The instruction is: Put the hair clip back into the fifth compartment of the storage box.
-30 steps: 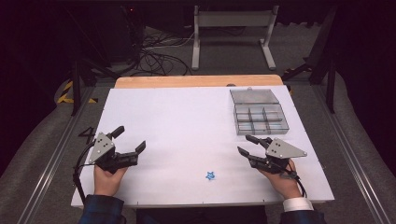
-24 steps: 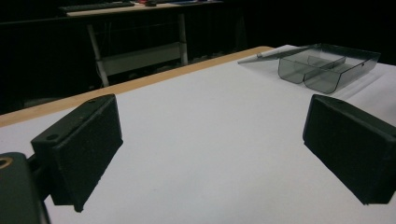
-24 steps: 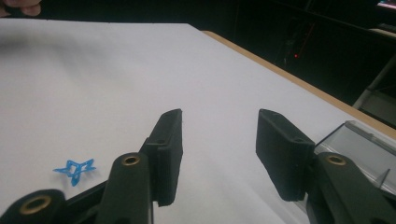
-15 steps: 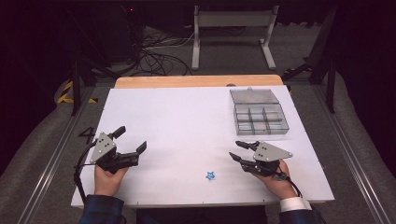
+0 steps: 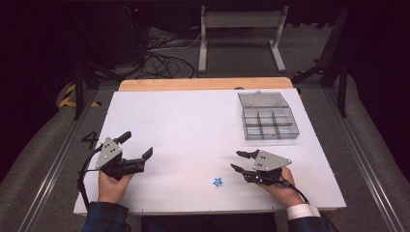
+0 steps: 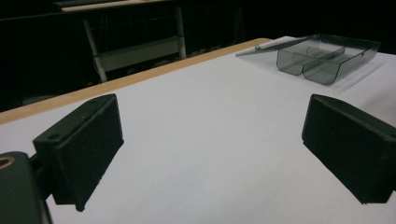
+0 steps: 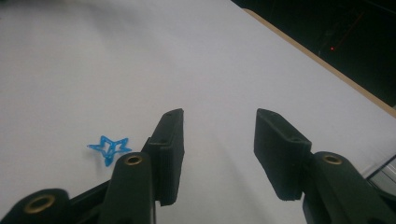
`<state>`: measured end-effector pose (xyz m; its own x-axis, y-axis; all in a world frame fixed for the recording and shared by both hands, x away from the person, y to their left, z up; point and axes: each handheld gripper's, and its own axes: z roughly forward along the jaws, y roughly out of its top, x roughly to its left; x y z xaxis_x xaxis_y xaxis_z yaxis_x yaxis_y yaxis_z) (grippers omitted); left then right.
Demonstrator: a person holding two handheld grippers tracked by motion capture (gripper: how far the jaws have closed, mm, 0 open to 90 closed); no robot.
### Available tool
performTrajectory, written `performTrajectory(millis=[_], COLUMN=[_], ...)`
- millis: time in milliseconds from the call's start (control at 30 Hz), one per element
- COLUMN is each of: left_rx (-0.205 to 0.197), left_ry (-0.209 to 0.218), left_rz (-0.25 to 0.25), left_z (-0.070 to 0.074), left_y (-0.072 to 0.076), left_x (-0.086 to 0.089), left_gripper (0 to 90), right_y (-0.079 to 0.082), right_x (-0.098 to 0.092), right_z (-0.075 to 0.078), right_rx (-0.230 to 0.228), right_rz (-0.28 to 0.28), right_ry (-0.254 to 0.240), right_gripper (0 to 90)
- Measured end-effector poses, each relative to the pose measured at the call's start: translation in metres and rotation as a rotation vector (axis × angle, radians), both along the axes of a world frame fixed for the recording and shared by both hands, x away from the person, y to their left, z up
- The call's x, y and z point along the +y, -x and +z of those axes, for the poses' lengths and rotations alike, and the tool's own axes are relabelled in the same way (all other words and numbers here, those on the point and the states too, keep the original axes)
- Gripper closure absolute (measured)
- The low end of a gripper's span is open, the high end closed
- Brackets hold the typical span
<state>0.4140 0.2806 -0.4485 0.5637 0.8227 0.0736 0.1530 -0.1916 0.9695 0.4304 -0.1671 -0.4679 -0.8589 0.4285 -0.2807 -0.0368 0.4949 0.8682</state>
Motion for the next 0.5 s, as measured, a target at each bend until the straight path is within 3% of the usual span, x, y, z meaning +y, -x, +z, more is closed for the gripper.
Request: performTrajectory(millis=[200,500], left_rx=[0.002,0.005], left_ry=[0.002,0.002], left_rz=[-0.001,-0.001], left_z=[0.0,-0.001], left_y=[0.0,0.0], left_x=[0.0,-0.001], left_gripper=[5.8,6.3], right_y=[0.002,0.006], right_x=[0.006,0.016], right_z=[-0.002,-0.008], right_rx=[-0.001,0.005], right_rz=[0.025,0.122], right_ry=[0.029,0.069], right_gripper=[52.8,53.3])
